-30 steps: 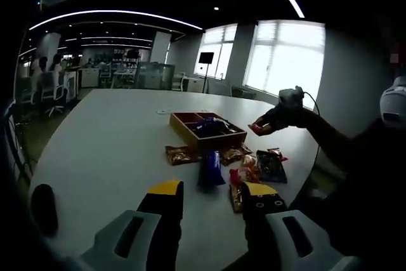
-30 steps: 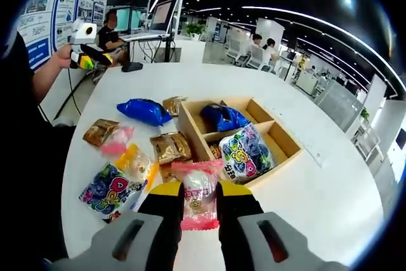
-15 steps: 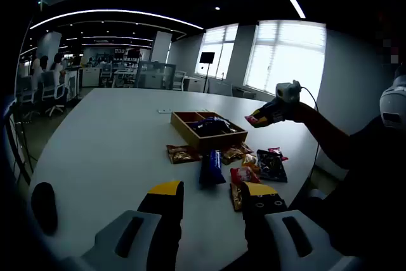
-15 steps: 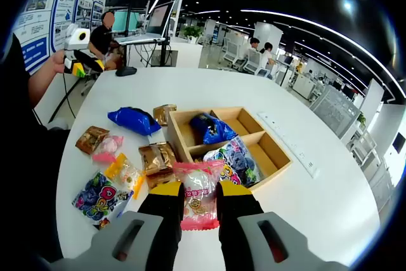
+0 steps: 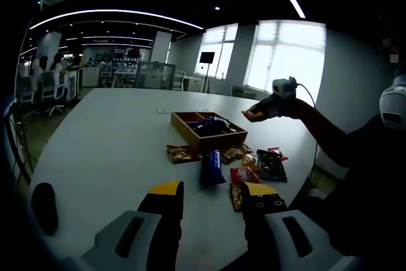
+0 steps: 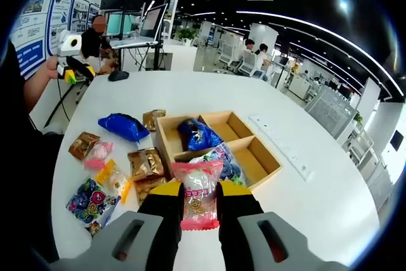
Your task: Pick up the scattered marshmallows, QQ candies, Oreo cookies, and mixed nuts on the table and sort them into separate containers
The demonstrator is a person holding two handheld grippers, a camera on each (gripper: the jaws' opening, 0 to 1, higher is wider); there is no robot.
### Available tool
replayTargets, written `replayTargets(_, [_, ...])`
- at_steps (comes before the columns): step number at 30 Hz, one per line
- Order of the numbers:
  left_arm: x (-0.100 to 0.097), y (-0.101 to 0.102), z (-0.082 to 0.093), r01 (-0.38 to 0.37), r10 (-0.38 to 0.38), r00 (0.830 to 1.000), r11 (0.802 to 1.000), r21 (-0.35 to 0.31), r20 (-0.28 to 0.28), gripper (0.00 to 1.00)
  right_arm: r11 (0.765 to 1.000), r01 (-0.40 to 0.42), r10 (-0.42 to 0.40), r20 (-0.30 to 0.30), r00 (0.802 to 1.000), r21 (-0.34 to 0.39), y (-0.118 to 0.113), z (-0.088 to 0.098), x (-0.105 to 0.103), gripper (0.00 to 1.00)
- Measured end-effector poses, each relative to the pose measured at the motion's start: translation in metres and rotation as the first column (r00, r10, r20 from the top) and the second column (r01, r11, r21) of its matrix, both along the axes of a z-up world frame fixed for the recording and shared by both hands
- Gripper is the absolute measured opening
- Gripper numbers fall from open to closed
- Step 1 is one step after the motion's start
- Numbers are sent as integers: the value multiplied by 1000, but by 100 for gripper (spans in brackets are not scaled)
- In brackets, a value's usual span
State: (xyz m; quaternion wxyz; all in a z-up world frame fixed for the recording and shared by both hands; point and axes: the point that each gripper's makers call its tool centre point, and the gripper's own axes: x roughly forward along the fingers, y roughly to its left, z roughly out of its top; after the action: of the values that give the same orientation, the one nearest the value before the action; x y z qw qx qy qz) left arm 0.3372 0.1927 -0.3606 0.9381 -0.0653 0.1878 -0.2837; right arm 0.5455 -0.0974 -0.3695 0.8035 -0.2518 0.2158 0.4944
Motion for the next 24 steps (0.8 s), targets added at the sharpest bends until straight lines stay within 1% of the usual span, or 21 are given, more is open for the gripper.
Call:
replayTargets(1, [0, 0, 0, 0, 0, 1000, 1000, 1, 0, 41, 1000, 3, -3, 0, 1000, 5, -2, 2, 7, 17])
replayTargets(4, [0, 1, 0, -1, 1, 1000, 1000, 0, 1, 41, 1000, 15, -15, 5, 1000, 15, -5, 7, 14, 17])
replayTargets(8, [-1, 2, 0, -4, 4, 1000, 1000, 1, 1, 41, 999, 28, -28, 16, 999, 21, -4, 12, 11, 17])
replayTargets(11, [-1, 3, 0, -6, 6, 1000, 1000, 1, 1, 41, 999, 32, -32, 19, 999, 21, -3, 15, 14, 17])
replayTargets(20, [0, 4, 1, -2, 2, 1000, 1000, 0, 2, 41, 999, 35, -35, 16, 999, 17, 6, 15, 15, 17])
replayTargets(22, [0, 4, 1, -3, 3, 1000, 1000, 0, 2, 41, 999, 35, -35, 15, 999, 16, 6, 15, 19, 16])
replayTargets(24, [0, 5, 1, -5, 5, 1000, 1000, -1, 3, 41, 999, 36, -36, 14, 999, 17, 8, 16, 17, 16])
